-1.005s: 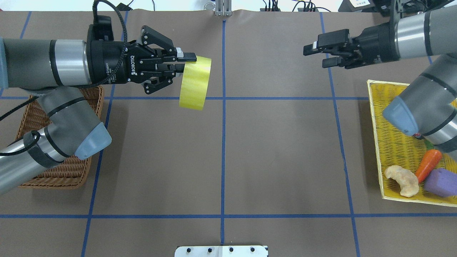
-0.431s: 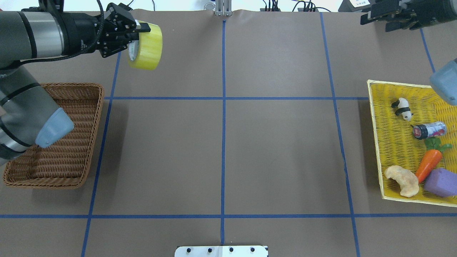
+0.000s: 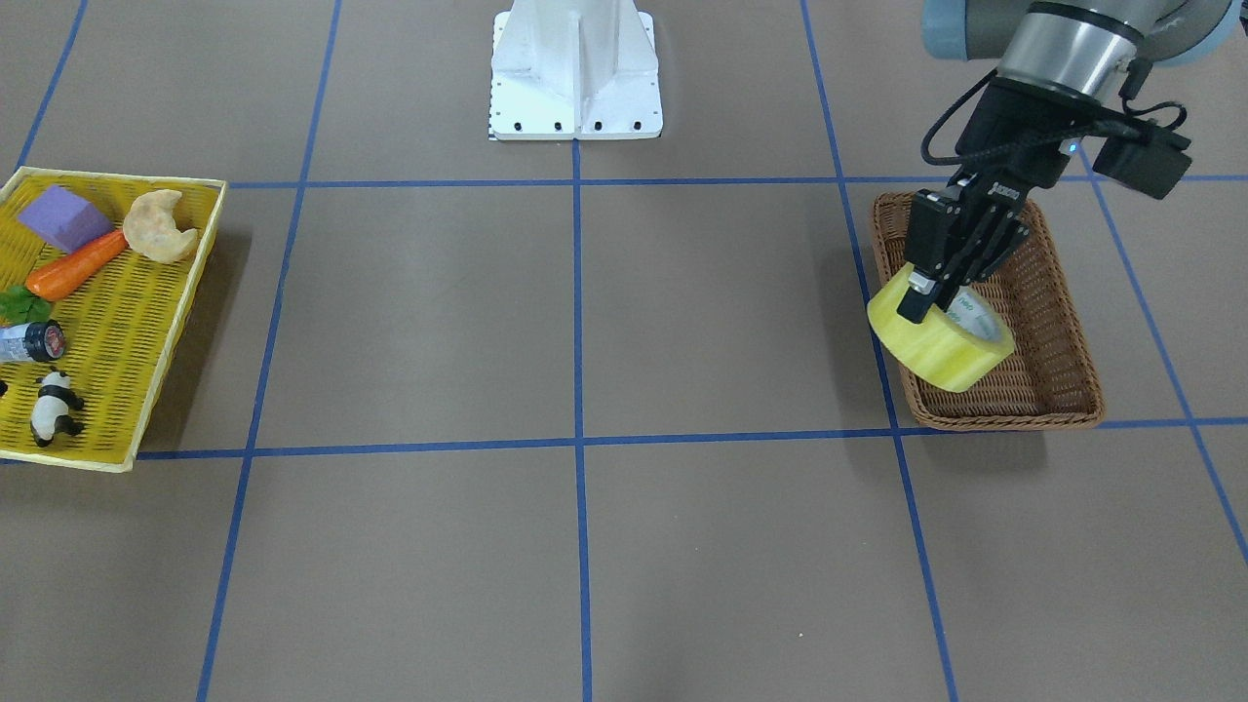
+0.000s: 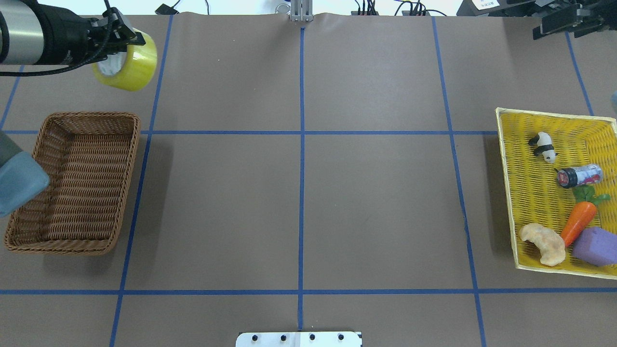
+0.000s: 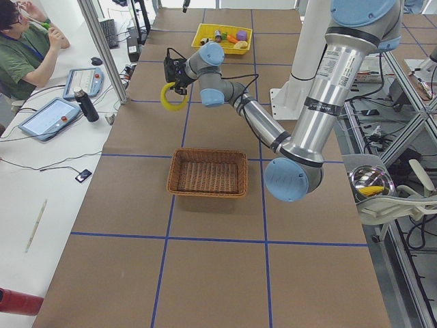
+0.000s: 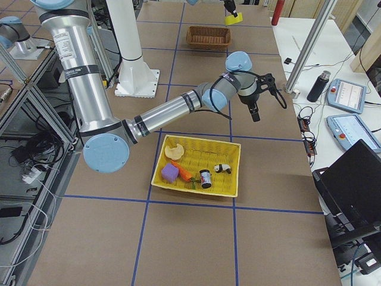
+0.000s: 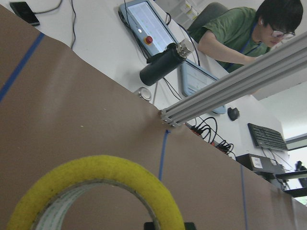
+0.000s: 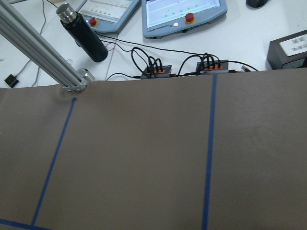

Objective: Move tape to another basket

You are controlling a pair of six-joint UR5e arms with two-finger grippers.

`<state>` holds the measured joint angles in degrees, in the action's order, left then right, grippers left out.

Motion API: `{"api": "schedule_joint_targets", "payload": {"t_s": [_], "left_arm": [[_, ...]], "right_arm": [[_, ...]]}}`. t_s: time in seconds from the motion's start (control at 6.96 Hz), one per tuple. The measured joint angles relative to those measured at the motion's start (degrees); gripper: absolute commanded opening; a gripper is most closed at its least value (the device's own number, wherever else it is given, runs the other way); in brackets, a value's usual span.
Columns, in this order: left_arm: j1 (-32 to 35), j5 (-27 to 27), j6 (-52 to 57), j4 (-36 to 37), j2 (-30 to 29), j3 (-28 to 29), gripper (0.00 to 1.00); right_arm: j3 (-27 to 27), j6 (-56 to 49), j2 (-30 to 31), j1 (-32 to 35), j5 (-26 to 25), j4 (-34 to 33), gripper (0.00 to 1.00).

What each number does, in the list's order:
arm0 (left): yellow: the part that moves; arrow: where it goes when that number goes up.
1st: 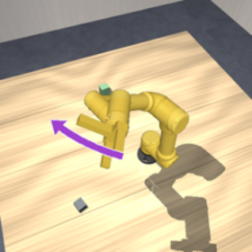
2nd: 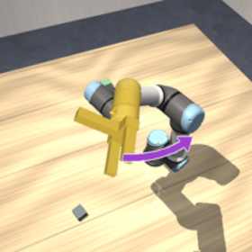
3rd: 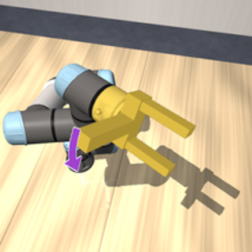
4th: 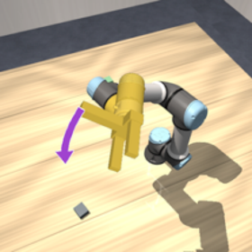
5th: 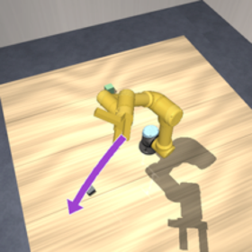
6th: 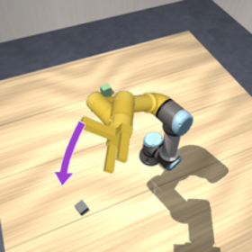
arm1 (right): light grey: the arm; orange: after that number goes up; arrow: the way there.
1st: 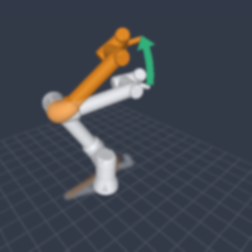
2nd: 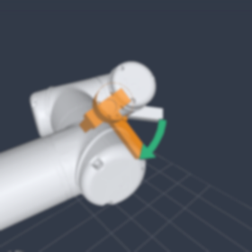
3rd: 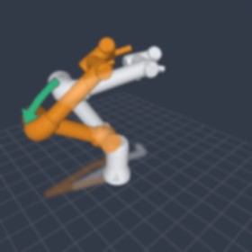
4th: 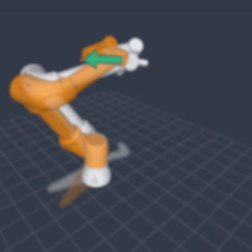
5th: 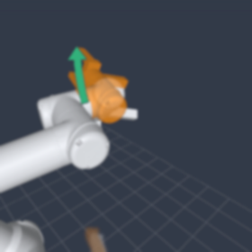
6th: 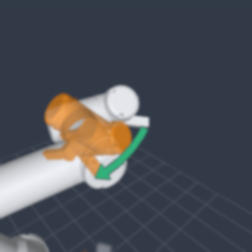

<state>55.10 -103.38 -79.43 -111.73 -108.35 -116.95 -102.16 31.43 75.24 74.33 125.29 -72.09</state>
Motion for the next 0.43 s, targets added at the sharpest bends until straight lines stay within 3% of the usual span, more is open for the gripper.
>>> {"api": "schedule_joint_targets", "payload": {"t_s": [0.14,0.43], "left_arm": [[-0.1,3.1,7.0,11.5,0.8,-3.4,0.00],[-0.7,5.4,18.8,22.5,4.9,-5.7,0.00]], "right_arm": [[0.0,-8.2,0.8,1.3,-1.2,-5.4,1.00],[-0.5,-22.8,0.9,3.7,-2.7,-20.8,1.00]]}}
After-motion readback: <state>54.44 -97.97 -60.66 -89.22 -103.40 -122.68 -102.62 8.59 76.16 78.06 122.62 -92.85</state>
